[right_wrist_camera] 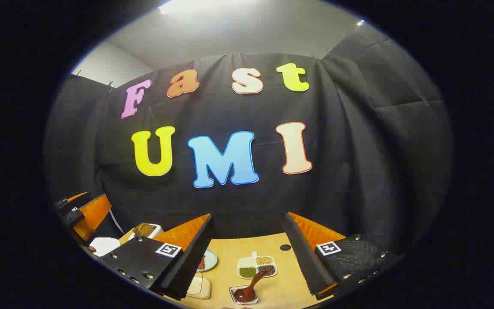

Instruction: Close the left gripper, press the button to open the rice cooker; take a wooden spoon from the chopstick holder with the right hand, scoop a spoonful of rice and pour it into the rice cooker, then put the wooden spoon back into the chopstick holder.

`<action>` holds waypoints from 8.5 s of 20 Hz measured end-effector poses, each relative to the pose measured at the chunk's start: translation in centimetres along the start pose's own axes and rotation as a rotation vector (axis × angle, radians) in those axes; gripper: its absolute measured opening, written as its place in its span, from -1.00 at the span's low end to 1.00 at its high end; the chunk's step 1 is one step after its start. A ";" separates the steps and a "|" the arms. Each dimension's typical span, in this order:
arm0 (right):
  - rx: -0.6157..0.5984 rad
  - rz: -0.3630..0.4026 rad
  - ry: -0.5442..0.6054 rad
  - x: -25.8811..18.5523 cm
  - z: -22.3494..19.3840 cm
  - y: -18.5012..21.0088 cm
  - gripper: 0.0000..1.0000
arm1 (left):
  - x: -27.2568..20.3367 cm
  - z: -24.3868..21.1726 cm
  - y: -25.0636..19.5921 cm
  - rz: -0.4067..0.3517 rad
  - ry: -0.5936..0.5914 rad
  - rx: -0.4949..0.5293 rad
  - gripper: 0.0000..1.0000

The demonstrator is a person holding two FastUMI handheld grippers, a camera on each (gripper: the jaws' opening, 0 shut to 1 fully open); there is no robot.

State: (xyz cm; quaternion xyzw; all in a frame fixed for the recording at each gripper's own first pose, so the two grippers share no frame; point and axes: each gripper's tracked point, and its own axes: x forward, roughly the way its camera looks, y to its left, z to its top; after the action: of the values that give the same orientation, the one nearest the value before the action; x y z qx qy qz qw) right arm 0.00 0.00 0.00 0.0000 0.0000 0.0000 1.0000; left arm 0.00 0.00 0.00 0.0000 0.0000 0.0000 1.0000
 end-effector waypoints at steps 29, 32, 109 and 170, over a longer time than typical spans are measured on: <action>-0.022 0.119 -0.029 0.3 0.7 3.2 0.98 | -0.7 -2.8 5.5 0.092 0.051 -0.032 -0.16; -0.024 0.109 -0.035 0.3 0.7 2.9 0.98 | -1.6 -5.4 8.1 0.131 0.136 -0.029 -0.83; 0.189 0.268 0.566 10.8 -33.2 -0.7 -0.34 | -8.7 -7.3 12.5 0.358 0.221 0.036 0.96; -0.041 0.421 0.594 9.8 -36.4 31.5 -0.82 | -8.5 -6.3 21.7 0.111 0.060 0.043 0.92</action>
State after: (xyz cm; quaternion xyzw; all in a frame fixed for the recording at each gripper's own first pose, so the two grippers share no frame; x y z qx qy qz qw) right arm 9.85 31.55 -36.37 -0.0200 0.2903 0.2057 0.9344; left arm -8.49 21.73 -6.27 0.0214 0.0298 0.0556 0.9978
